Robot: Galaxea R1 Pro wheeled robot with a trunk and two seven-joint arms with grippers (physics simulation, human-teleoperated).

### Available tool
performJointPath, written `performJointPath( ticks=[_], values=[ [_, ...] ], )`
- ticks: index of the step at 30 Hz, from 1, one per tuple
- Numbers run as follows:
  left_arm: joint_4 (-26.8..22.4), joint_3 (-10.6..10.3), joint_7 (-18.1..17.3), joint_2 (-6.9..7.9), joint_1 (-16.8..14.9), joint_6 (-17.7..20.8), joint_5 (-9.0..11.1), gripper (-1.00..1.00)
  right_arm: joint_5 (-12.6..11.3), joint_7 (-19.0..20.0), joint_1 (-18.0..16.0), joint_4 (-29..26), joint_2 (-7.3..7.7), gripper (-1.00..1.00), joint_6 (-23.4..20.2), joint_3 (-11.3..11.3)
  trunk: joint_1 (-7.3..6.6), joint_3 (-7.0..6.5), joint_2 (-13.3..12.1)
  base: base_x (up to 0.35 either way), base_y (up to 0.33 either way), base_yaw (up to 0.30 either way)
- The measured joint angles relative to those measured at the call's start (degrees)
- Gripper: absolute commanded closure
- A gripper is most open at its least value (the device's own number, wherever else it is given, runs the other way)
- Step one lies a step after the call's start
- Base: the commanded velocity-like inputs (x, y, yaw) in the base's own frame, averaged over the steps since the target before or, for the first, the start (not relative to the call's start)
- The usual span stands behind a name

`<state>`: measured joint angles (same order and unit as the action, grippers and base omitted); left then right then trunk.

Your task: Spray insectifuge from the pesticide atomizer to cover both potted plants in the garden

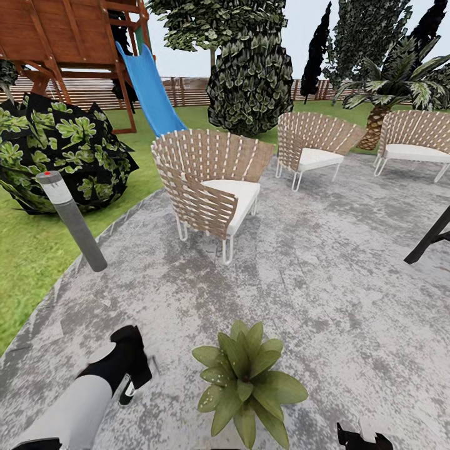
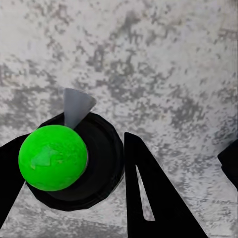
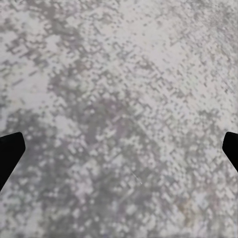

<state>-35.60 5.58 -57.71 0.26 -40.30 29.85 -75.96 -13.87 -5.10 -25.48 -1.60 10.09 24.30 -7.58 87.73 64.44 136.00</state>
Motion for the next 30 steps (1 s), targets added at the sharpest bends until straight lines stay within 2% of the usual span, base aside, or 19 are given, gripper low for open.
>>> performJointPath(
  ticks=[4,10,16,21,24,25,27,30],
  values=[
    [0.0,0.2,1.8,-0.5,-0.6,0.2,0.0,1.0,0.0,0.0,0.0,0.0,0.01,-1.0,0.0,0.0,0.0,0.0,0.0,0.0,0.0,0.0],
    [0.0,0.4,6.1,-0.43,-0.6,0.3,0.0,1.0,0.0,0.0,0.0,0.0,0.01,-1.0,0.0,0.0,0.0,0.0,0.0,0.0,0.0,0.0],
    [0.7,0.5,7.4,-0.27,0.0,0.3,0.3,1.0,0.0,0.0,0.0,0.0,0.0,-1.0,0.0,0.0,0.0,0.0,0.0,0.0,0.0,0.0],
    [0.3,2.2,8.9,-0.25,0.1,0.2,2.7,1.0,0.0,0.0,0.0,0.0,-0.04,-1.0,0.0,0.0,0.0,0.0,0.0,0.0,0.0,0.0],
    [0.4,2.2,8.9,-0.9,0.1,0.2,3.8,1.0,0.0,0.0,0.0,0.0,-0.05,-1.0,0.0,0.0,0.0,0.0,0.0,0.0,0.0,0.0],
    [0.3,2.2,8.9,-1.59,0.1,0.3,4.5,1.0,0.0,0.0,0.0,0.0,-0.06,-1.0,0.0,0.0,0.0,0.0,0.0,0.0,0.0,0.0],
    [0.3,2.1,8.9,-2.58,0.1,0.2,4.7,1.0,0.0,0.0,0.0,0.0,-0.04,-1.0,0.0,0.0,0.0,0.0,0.0,0.0,0.0,0.0],
    [0.3,2.0,8.8,-3.0,0.1,0.2,4.8,1.0,0.0,0.0,0.0,0.0,-0.04,-1.0,0.0,0.0,0.0,0.0,0.0,0.0,0.0,0.0]
  ],
)
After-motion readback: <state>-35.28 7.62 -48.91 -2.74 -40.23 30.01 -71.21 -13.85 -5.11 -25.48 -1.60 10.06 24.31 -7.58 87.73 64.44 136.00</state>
